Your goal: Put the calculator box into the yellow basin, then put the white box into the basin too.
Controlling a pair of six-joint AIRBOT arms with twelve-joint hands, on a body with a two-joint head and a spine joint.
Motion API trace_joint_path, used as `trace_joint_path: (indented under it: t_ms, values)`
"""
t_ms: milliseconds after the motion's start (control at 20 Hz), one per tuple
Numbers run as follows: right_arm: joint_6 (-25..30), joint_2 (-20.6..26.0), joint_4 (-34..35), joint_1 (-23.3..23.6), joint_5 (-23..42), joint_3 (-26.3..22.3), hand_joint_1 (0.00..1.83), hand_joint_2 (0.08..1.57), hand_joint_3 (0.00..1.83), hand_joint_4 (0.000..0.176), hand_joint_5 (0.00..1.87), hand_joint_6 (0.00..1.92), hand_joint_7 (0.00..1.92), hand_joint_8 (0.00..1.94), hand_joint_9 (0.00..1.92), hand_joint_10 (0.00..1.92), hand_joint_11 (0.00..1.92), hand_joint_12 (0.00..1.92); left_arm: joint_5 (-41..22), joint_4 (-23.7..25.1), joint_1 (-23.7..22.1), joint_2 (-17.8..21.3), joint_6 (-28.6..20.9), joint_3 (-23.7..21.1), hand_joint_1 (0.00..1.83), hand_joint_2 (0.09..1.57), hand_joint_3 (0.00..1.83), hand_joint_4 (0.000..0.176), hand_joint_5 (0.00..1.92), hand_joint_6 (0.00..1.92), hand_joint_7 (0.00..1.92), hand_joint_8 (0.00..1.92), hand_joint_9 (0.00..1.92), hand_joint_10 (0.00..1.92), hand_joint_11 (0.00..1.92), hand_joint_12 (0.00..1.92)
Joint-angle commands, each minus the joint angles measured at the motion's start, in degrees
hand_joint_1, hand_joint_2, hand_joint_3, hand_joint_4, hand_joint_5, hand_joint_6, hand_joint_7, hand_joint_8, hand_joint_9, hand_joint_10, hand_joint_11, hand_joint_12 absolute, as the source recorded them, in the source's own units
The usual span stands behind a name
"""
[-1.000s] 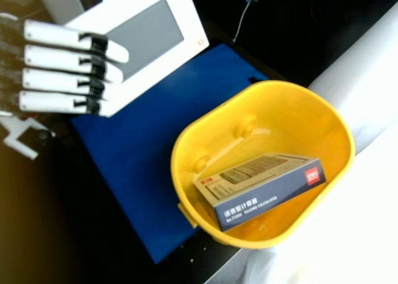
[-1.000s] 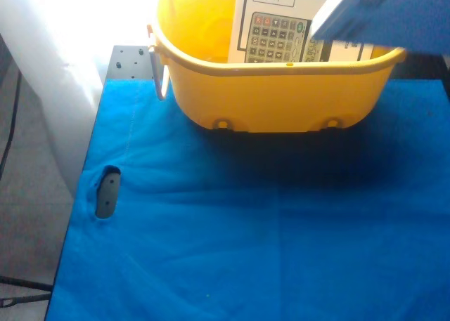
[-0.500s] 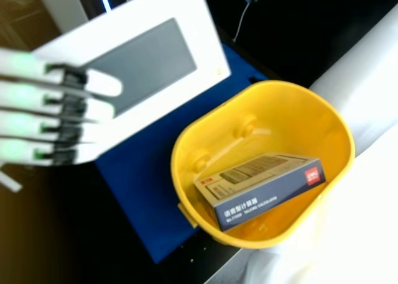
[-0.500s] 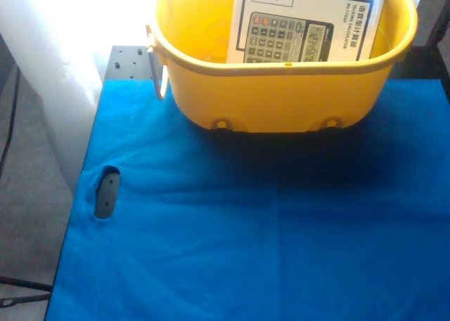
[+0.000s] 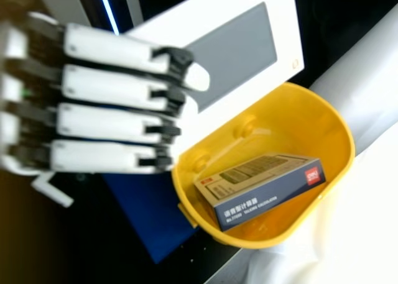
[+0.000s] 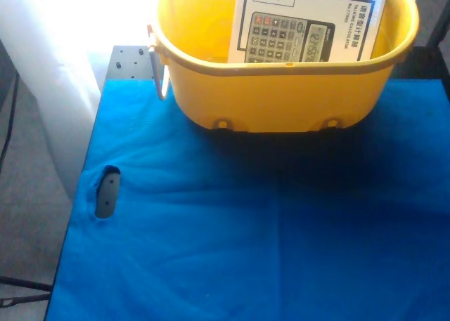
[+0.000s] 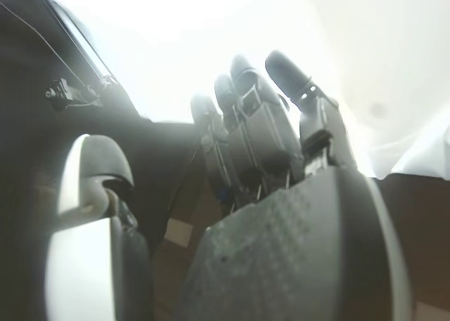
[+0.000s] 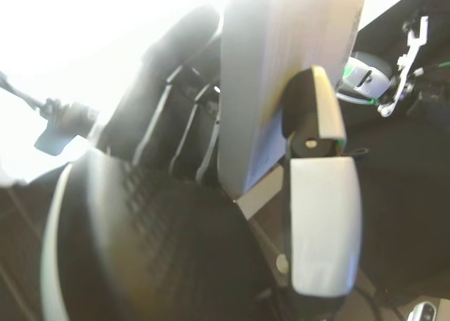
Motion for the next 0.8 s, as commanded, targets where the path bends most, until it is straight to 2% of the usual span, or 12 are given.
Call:
trace_joint_path:
  t_ms: [0,100,150,200,350,400,500,550,600,650,700,750]
  values:
    - [0.3,-0.5,-2.0,1.6,-6.1,0.7,1.37,1.12,0.00,0.000,0.95,0.95,0.94,1.00,0.93,1.22,0.81,1.18,-6.3,0.8,-0.6,-0.4,-0.2,0.2,0.89,1.09,0.00,0.000,0.66,0.00,0.62,0.00,0.62,0.05,0.12,1.32]
    - [0.3,-2.4,-2.0,2.4,-5.8,1.7,1.37,1.12,0.00,0.000,0.93,1.02,0.96,0.98,0.92,1.20,0.81,1.18,-6.0,0.8,-0.6,-0.4,-0.1,0.3,0.87,1.11,0.01,0.000,0.64,0.00,0.59,0.00,0.61,0.05,0.08,1.30]
    - [0.3,-3.0,-2.0,2.6,-5.8,1.9,1.17,1.18,0.00,0.000,0.84,1.19,0.74,0.59,0.68,0.81,0.56,1.20,-6.0,0.8,-0.6,-0.6,-0.1,0.3,0.88,1.10,0.00,0.000,0.66,0.01,0.58,0.00,0.60,0.04,0.08,1.30]
    - [0.3,-3.2,-2.0,2.9,-5.8,2.0,1.29,1.24,0.00,0.000,0.80,1.41,0.63,1.14,0.68,1.30,0.60,1.24,-6.0,0.8,-0.6,-0.8,-0.1,0.3,0.88,1.10,0.00,0.000,0.67,0.01,0.54,0.00,0.57,0.03,0.06,1.29]
    - [0.3,-4.9,-2.0,3.5,-4.6,3.1,1.33,1.26,0.00,0.000,0.50,1.53,0.75,1.35,0.74,1.51,0.48,1.58,-5.9,0.9,-0.6,-1.6,-0.1,0.5,0.84,1.10,0.00,0.000,0.68,0.01,0.61,0.03,0.63,0.05,0.09,1.34]
    - [0.3,-5.7,-2.0,3.5,-4.0,3.8,1.35,1.21,0.00,0.000,0.70,1.33,0.82,1.25,0.76,1.42,0.54,1.52,-5.9,0.9,-0.4,-1.7,-0.1,0.6,0.82,1.16,0.01,0.000,0.66,0.00,0.62,0.03,0.64,0.05,0.13,1.38]
    - [0.3,-6.8,-2.0,3.9,-2.2,4.9,1.35,1.18,0.00,0.000,0.82,1.30,0.86,1.06,0.80,1.37,0.61,1.56,-6.1,1.3,-0.4,-1.7,-0.2,0.4,0.82,1.20,0.01,0.000,0.66,0.00,0.64,0.02,0.64,0.05,0.13,1.44]
    - [0.3,-7.1,-2.0,4.3,-1.2,5.3,1.37,1.16,0.00,0.000,0.86,1.07,0.94,1.08,0.80,1.44,0.60,1.76,-6.3,1.7,-0.4,-1.7,-0.4,0.2,0.82,1.18,0.00,0.000,0.68,0.01,0.66,0.02,0.65,0.06,0.09,1.49]
    - [0.3,-7.2,-2.0,4.6,-0.7,5.5,1.27,1.13,0.00,0.000,0.84,1.08,1.04,1.02,0.77,1.27,0.34,1.86,-6.4,2.0,-0.5,-1.7,-0.6,0.1,0.82,1.15,0.00,0.000,0.68,0.01,0.68,0.02,0.65,0.06,0.08,1.54]
    - [0.3,-7.3,-2.0,4.9,-0.2,5.7,1.31,1.06,0.00,0.000,0.69,0.73,0.84,0.65,0.70,0.97,0.27,1.73,-6.4,2.2,-0.6,-1.7,-0.8,0.0,0.82,1.14,0.00,0.000,0.66,0.00,0.68,0.02,0.66,0.06,0.08,1.55]
    - [0.3,-7.3,-2.0,4.9,-0.2,5.9,1.24,1.01,0.00,0.000,0.51,0.38,0.50,0.25,0.36,0.62,0.15,1.58,-6.4,2.2,-0.6,-1.7,-1.0,0.0,0.81,1.13,0.00,0.000,0.67,0.00,0.69,0.02,0.64,0.06,0.03,1.56]
    - [0.3,-7.3,-2.0,4.9,-0.2,6.1,1.20,0.98,0.00,0.000,0.45,0.17,0.32,0.06,0.19,0.35,0.03,1.44,-6.5,2.3,-0.6,-1.7,-1.0,0.0,0.82,1.12,0.00,0.000,0.67,0.00,0.69,0.01,0.64,0.06,0.01,1.59]
